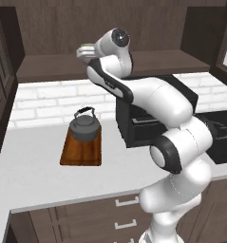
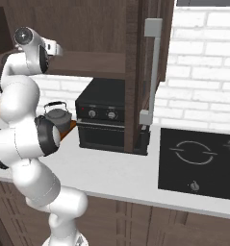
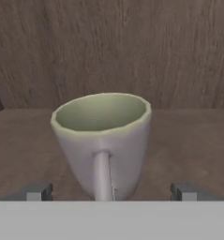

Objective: Pick the kettle from the counter and place it on the tray. Then pick the mug from the cabinet and place it on the tray. Then close the cabinet doors.

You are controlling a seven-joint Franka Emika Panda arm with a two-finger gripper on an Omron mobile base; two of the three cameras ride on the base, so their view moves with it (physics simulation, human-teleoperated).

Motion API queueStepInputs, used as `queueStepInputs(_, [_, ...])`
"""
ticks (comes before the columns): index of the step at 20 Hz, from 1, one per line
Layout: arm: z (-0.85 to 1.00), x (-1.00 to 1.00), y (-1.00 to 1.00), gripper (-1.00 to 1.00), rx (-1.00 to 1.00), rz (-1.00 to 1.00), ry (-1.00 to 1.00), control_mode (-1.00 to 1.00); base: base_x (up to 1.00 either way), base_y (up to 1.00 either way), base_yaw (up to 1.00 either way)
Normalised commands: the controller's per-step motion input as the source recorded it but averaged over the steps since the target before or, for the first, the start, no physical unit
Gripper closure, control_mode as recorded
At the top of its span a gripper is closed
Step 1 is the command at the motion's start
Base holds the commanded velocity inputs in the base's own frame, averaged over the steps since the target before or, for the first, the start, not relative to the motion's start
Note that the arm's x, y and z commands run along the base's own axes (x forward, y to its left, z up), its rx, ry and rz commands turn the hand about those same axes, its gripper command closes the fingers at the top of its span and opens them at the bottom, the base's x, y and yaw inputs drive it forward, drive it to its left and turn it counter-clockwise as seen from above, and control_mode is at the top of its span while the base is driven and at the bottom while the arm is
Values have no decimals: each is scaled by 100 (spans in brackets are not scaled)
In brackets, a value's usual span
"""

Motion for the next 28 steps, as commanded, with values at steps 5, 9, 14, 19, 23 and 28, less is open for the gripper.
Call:
queueStepInputs(5, [-12,28,4,-100,-4,0,9,-100,0,0,0])
queueStepInputs(9, [-4,23,0,-100,-1,0,3,-100,0,0,0])
queueStepInputs(14, [-6,6,3,-100,-4,0,0,-100,0,0,0])
queueStepInputs(19, [-22,-7,0,100,-9,0,-14,-100,0,0,0])
queueStepInputs(23, [-9,-1,-2,100,-3,0,-22,-100,0,0,0])
queueStepInputs(28, [-1,-1,-4,100,0,0,-8,-100,0,0,0])
